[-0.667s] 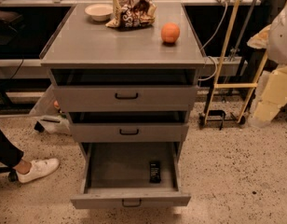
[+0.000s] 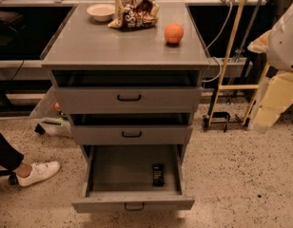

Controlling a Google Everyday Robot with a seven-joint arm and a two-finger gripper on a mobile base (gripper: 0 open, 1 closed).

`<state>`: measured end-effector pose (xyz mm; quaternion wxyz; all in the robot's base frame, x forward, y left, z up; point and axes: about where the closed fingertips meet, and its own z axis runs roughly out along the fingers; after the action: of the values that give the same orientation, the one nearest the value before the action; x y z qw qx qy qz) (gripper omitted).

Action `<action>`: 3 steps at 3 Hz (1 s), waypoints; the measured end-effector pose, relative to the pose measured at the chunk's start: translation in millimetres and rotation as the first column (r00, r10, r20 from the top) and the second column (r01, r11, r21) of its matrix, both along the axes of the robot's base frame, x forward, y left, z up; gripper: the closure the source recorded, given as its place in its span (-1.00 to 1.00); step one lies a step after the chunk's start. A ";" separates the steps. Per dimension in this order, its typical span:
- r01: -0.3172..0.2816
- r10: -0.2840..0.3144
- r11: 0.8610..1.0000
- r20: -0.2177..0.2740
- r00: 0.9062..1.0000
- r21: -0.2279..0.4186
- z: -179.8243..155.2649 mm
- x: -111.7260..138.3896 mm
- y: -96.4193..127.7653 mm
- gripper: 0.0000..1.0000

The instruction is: Pick rxbar chocolate from bottom drawer and place on counter

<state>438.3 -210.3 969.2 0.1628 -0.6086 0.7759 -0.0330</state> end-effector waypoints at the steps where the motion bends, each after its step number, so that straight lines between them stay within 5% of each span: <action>1: -0.068 0.072 0.993 -0.037 0.997 0.095 -55.4 -5.6 16.7 -1.00; 2: -0.054 0.095 0.955 -0.128 0.987 0.293 -151.5 -15.5 59.1 -1.00; 3: 0.032 0.111 0.892 -0.287 0.951 0.450 -261.2 -35.0 126.2 -1.00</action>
Offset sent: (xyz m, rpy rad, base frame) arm -0.0341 0.1339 -0.4097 0.5562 0.3764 -0.0014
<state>403.3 -84.1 708.0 0.1777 -0.5679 0.7654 0.2450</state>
